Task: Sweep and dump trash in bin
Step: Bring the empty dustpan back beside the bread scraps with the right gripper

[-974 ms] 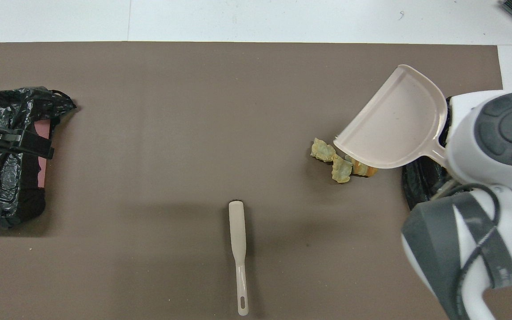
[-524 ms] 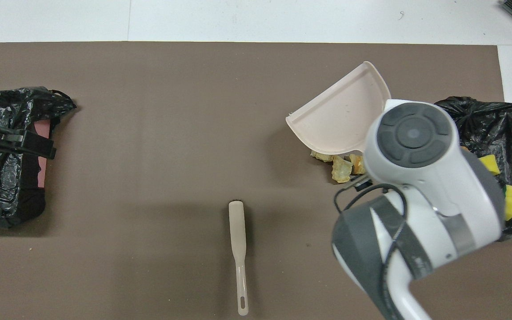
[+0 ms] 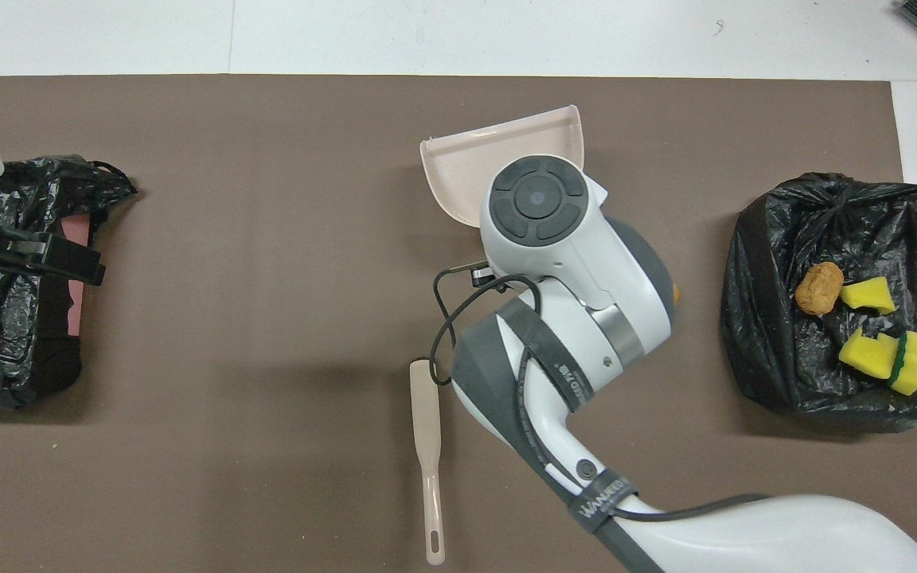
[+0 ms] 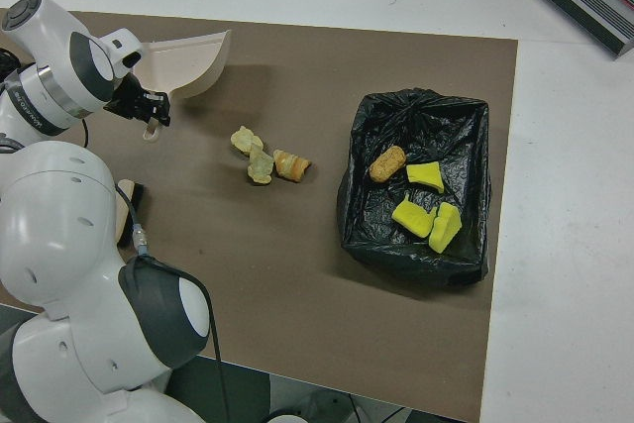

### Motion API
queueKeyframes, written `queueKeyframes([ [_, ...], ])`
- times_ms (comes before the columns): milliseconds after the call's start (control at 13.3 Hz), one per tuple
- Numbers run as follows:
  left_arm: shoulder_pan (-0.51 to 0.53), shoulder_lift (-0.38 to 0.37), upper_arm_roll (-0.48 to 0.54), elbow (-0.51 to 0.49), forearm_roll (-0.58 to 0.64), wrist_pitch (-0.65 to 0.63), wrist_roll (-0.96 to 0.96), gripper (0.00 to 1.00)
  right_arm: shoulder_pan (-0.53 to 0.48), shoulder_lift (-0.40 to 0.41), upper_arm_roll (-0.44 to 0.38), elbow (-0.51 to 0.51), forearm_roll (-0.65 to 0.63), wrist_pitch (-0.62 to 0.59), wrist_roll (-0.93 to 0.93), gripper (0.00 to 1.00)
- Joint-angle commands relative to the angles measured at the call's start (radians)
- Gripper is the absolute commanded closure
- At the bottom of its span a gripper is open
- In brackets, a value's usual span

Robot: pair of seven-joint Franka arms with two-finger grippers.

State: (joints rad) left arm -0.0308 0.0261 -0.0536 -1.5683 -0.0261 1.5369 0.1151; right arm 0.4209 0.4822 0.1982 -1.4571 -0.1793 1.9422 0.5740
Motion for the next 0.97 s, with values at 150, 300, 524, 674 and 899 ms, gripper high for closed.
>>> queueKeyframes([
  [150,0.000,-0.025,-0.003,-0.045,-0.011,0.003,0.006,0.00,0.036,0.167,0.000,0.188,0.044,0.030,0.075,1.00],
  [300,-0.001,-0.017,-0.006,-0.050,-0.011,0.012,0.006,0.00,0.036,0.170,-0.002,0.178,0.084,0.043,0.075,1.00],
  [524,-0.018,-0.009,-0.006,-0.053,-0.011,0.040,0.003,0.00,0.035,0.182,0.000,0.150,0.104,0.101,0.075,1.00],
  [674,-0.026,0.012,-0.008,-0.053,-0.011,0.067,0.001,0.00,0.039,0.179,0.000,0.144,0.122,0.101,0.075,0.93],
  [899,-0.049,0.047,-0.008,-0.044,-0.008,0.138,0.001,0.00,0.038,0.161,0.000,0.080,0.129,0.119,0.073,0.84],
])
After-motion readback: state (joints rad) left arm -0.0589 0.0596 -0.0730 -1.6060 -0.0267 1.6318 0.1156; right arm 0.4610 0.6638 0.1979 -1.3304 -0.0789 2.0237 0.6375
